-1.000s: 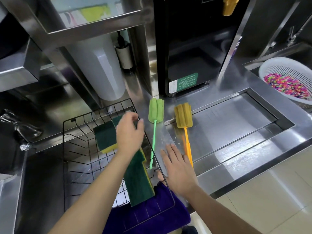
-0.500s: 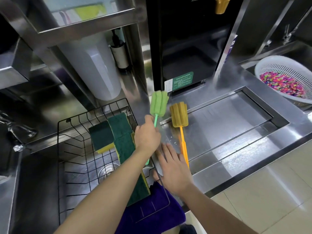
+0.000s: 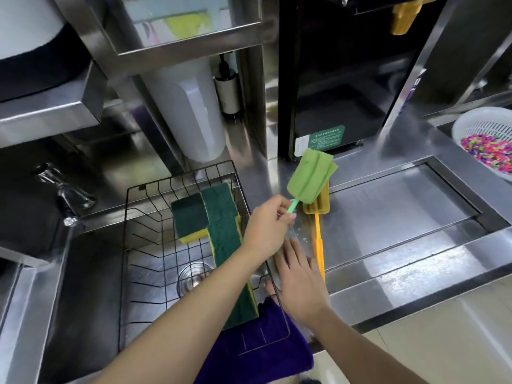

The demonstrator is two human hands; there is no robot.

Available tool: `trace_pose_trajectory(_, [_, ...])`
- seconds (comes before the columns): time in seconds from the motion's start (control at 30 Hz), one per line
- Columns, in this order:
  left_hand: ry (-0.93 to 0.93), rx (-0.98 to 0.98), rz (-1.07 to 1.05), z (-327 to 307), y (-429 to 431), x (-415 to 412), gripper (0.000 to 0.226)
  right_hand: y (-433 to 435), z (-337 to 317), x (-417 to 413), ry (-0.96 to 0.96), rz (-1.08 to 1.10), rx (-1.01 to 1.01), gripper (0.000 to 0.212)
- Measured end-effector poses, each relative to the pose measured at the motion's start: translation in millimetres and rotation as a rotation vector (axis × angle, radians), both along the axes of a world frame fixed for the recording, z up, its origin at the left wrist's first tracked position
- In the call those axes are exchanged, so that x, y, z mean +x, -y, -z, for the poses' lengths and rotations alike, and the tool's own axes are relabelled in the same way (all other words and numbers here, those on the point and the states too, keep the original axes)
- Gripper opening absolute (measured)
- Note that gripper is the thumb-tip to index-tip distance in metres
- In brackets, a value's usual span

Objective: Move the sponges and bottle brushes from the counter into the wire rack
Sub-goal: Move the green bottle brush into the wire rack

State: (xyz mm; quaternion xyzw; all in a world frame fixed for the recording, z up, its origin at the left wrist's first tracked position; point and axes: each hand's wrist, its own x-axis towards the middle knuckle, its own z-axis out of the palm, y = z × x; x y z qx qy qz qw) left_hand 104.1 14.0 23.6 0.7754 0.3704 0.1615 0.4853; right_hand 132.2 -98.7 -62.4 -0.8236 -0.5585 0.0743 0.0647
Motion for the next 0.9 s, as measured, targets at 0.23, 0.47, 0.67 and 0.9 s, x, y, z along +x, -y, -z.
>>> trace_pose_trajectory(0.23, [-0.119, -0.201, 0.182, 2.4, -6.7, 22.7, 0.023, 0.4, -1.8, 0.0, -0.02, -0.004, 0.019, 0.066])
trace_pose_trajectory(0.47, [-0.283, -0.346, 0.27, -4.6, -21.7, 29.5, 0.014, -0.5, 0.3, 0.8, -0.055, -0.01, 0.043, 0.07])
trace_pose_trajectory(0.67, [-0.285, -0.333, 0.321, -2.9, -24.8, 33.1, 0.005, 0.6, -0.2, 1.2, -0.066, -0.013, 0.048, 0.07])
trace_pose_trajectory(0.9, [-0.171, -0.355, 0.289, -8.0, -20.3, 39.8, 0.018, 0.2, -0.3, 2.3, -0.069, -0.01, 0.057, 0.068])
